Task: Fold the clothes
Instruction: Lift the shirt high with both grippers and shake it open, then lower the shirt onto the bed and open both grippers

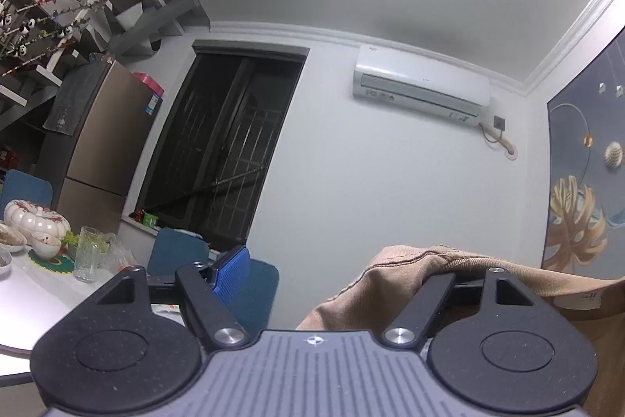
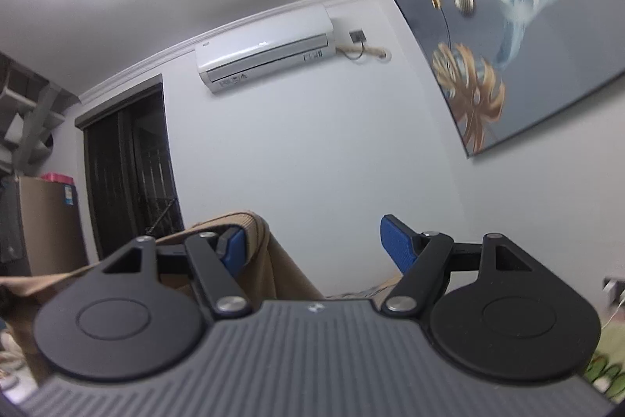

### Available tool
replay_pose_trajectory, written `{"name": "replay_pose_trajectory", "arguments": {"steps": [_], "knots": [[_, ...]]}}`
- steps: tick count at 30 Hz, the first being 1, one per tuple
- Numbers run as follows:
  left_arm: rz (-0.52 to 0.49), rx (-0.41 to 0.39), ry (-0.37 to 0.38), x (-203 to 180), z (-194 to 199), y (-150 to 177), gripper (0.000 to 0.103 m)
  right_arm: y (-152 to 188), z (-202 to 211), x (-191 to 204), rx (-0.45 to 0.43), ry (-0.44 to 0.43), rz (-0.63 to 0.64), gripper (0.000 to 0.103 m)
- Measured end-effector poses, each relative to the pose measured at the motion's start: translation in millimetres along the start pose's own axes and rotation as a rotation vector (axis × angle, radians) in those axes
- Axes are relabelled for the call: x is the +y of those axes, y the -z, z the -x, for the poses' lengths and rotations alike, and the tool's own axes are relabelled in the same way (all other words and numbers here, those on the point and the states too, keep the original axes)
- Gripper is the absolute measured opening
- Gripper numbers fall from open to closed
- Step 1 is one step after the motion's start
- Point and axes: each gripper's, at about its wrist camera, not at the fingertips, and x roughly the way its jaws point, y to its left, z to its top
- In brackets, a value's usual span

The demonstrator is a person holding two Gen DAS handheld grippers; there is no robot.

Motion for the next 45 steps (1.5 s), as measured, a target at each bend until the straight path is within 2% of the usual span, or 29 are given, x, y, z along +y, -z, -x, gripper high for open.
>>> {"name": "replay_pose_trajectory", "arguments": {"steps": [3,5,12,16,19,24,28,31,34,35,36,37,40,45], "knots": [[-0.021,0.055,0.0,-4.4,-31.6,18.6,0.077,10.4,-12.3,-11.9,0.043,0.02,0.012,0.074],[-0.039,0.088,-0.002,-5.3,-59.6,41.1,0.077,34.3,-34.4,-24.8,0.095,0.027,-0.002,0.074],[-0.092,0.237,-0.019,0.6,-188.6,177.8,0.078,149.0,-146.8,-72.2,0.288,0.078,-0.046,0.074],[-0.113,0.347,-0.058,5.7,-274.4,275.1,0.078,235.1,-222.9,-93.7,0.38,0.105,-0.036,0.074],[-0.12,0.389,-0.073,10.6,-336.3,356.0,0.079,306.6,-278.0,-109.4,0.416,0.125,0.002,0.074],[-0.165,0.495,-0.09,26.7,-428.0,505.9,0.08,432.4,-358.4,-140.1,0.464,0.123,0.041,0.074],[-0.202,0.616,-0.104,44.2,-481.9,612.8,0.079,529.9,-409.5,-161.3,0.571,0.142,0.089,0.072],[-0.218,0.7,-0.088,53.2,-505.9,671.6,0.079,590.7,-439.6,-178.2,0.694,0.154,0.081,0.072],[-0.266,0.869,-0.074,53.3,-530.0,709.2,0.079,641.0,-463.2,-190.4,0.922,0.122,0.018,0.073],[-0.284,0.93,-0.07,52.9,-538.0,721.2,0.079,653.6,-468.8,-191.4,0.996,0.099,-0.009,0.078],[-0.286,0.996,-0.056,52.7,-545.6,729.8,0.08,660.4,-471.7,-190.2,1.039,0.067,-0.035,0.091],[-0.269,1.047,-0.03,52.6,-549.9,731.1,0.08,663.3,-471.7,-187.0,1.057,0.033,-0.047,0.095],[-0.228,1.116,0.048,51.1,-551.1,720.2,0.091,644.9,-462.7,-174.3,0.994,-0.047,-0.081,0.094],[-0.264,0.999,0.092,42.0,-510.5,663.6,0.101,596.3,-420.6,-155.6,0.87,-0.088,-0.122,0.094]]}}
